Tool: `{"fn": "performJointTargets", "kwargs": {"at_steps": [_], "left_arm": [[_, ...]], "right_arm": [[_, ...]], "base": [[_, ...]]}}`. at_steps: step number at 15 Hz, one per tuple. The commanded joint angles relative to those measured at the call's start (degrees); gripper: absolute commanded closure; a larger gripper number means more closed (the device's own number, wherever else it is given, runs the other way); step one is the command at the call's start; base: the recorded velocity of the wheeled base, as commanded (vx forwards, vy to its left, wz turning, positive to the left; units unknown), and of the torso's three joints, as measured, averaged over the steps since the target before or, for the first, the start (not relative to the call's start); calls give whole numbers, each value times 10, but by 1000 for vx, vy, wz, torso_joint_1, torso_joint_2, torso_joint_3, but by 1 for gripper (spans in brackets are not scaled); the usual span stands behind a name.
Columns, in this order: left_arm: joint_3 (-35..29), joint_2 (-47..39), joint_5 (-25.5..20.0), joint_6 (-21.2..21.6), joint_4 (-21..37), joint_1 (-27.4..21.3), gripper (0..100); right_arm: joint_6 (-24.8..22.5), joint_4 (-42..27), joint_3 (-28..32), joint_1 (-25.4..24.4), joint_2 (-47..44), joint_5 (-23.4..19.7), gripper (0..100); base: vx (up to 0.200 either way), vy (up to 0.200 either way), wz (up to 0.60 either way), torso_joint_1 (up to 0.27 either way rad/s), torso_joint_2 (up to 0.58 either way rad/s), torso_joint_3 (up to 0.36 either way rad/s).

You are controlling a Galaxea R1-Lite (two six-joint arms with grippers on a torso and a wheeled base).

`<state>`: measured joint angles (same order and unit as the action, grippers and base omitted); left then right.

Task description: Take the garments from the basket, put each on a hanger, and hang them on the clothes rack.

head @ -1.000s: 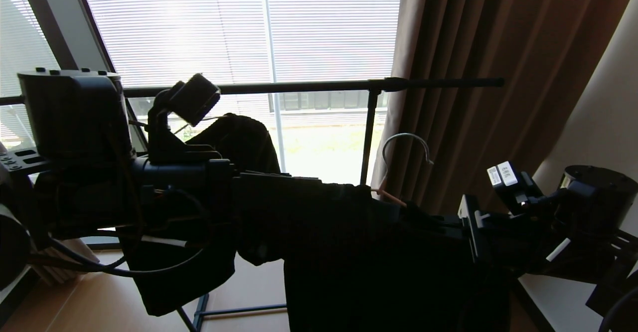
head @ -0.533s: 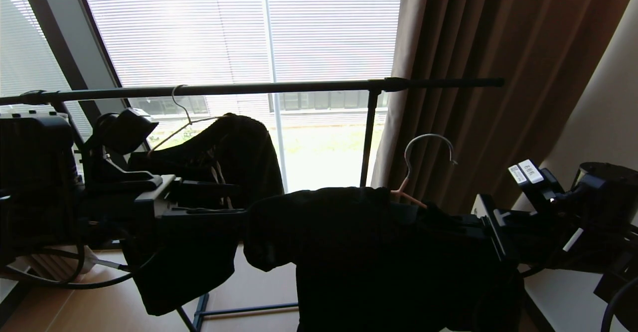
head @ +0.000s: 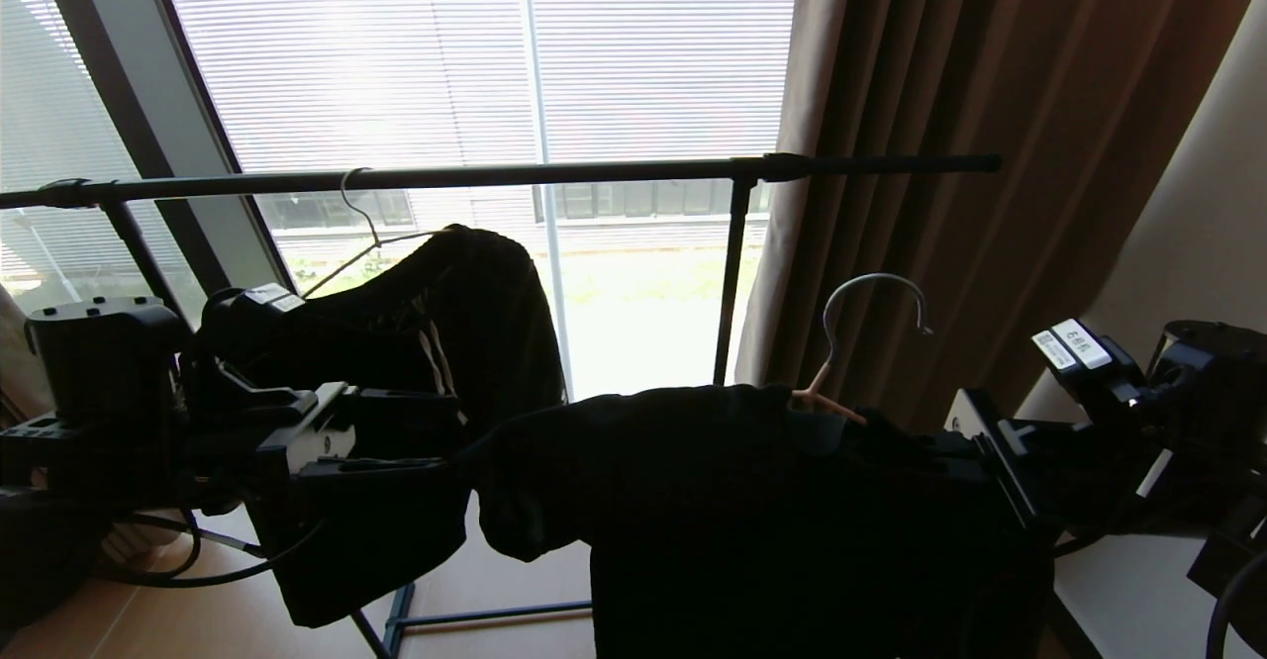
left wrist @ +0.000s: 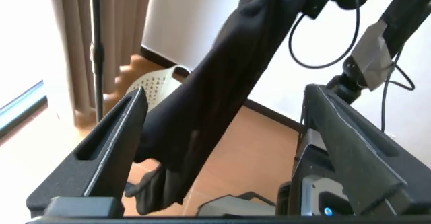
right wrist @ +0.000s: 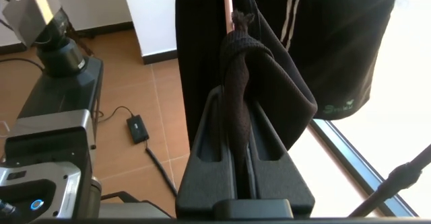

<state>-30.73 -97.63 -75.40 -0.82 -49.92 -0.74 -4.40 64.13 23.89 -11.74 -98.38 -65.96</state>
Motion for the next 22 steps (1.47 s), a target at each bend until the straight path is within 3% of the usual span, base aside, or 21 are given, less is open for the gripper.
{"fn": "performJointTargets", "kwargs": {"at_steps": [1,4,13,14,22], "left_arm": [[12,-44,-7,-1,-18,6,0],[34,-65,-9,-2,-66,4,0],[43,-79,-9,-2,-73,-16,0],[43,-80,-9,-2,-73,-18,100],[38,-84,-8,-2,-86,-6,100]], "right_arm": [[1,0,-2,1,4,-2,100],[22,0,-3,1,25,-34,100],[29,0,-10,0,42,-40,100],[29,0,-11,0,43,-41,100],[29,0,-10,0,44,-40,100]], "base": [[0,0,0,0,0,0],[0,0,0,0,0,0],[0,0,0,0,0,0],[0,0,0,0,0,0],[0,0,0,0,0,0]]}}
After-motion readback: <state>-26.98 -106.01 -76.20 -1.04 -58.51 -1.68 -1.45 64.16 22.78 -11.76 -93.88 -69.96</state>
